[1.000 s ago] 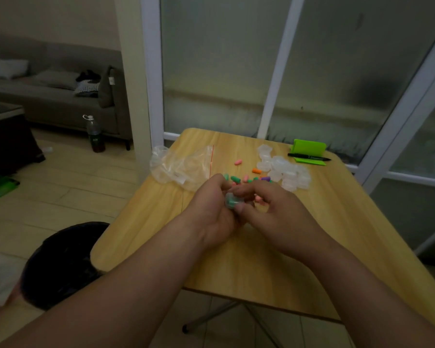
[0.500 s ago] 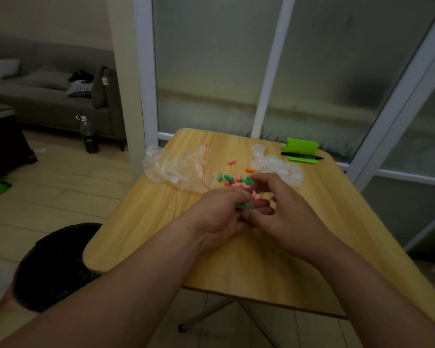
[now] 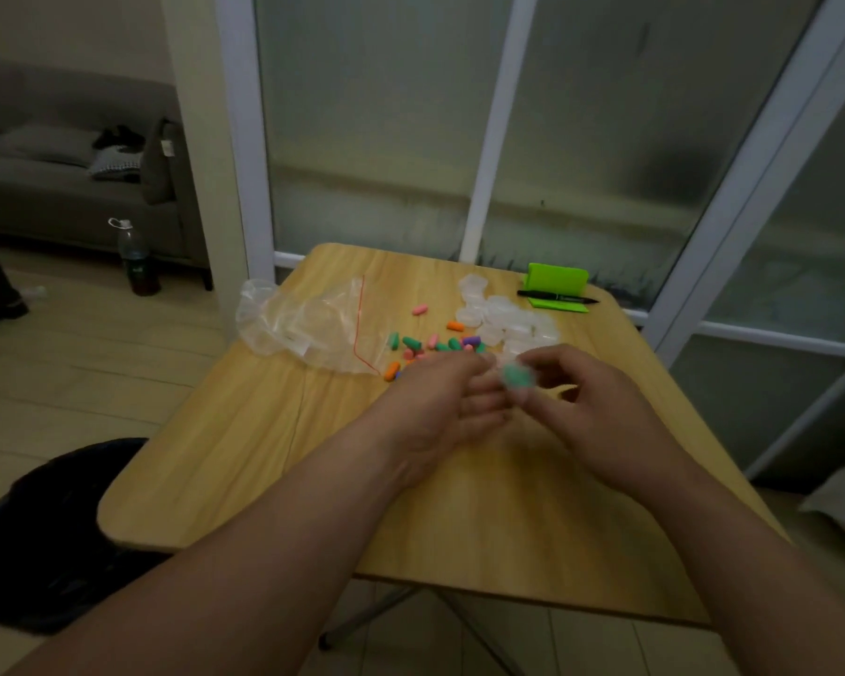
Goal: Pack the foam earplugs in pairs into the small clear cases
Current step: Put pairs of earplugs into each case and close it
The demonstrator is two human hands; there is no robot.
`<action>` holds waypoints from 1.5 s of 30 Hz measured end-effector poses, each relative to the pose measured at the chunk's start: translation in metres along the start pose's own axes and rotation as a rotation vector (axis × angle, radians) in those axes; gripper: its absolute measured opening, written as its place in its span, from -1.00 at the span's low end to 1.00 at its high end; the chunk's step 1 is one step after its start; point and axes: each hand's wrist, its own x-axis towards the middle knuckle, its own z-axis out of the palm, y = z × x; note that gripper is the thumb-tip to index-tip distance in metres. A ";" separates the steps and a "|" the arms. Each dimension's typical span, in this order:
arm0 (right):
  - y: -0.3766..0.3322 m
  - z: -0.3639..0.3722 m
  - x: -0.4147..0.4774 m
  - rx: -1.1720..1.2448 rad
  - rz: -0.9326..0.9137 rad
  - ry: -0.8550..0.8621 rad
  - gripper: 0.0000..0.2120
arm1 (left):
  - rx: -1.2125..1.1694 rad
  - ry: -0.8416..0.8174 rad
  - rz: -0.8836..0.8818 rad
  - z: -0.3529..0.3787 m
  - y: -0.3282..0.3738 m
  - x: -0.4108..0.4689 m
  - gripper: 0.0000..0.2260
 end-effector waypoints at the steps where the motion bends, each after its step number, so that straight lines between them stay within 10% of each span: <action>1: 0.011 -0.007 0.003 -0.008 0.060 0.044 -0.64 | -0.027 0.074 0.042 0.000 0.004 0.003 -0.80; 7: 0.063 -0.015 0.020 -0.124 0.280 0.054 -0.64 | -0.068 0.272 0.223 -0.012 0.023 0.011 -0.74; 34: 0.071 0.011 0.053 -0.059 0.307 0.202 -0.64 | -0.046 0.233 0.216 -0.010 0.024 0.005 -0.88; 45: 0.062 0.017 0.124 -0.486 0.232 0.098 -0.61 | -0.056 0.219 0.184 -0.013 0.026 0.010 -0.88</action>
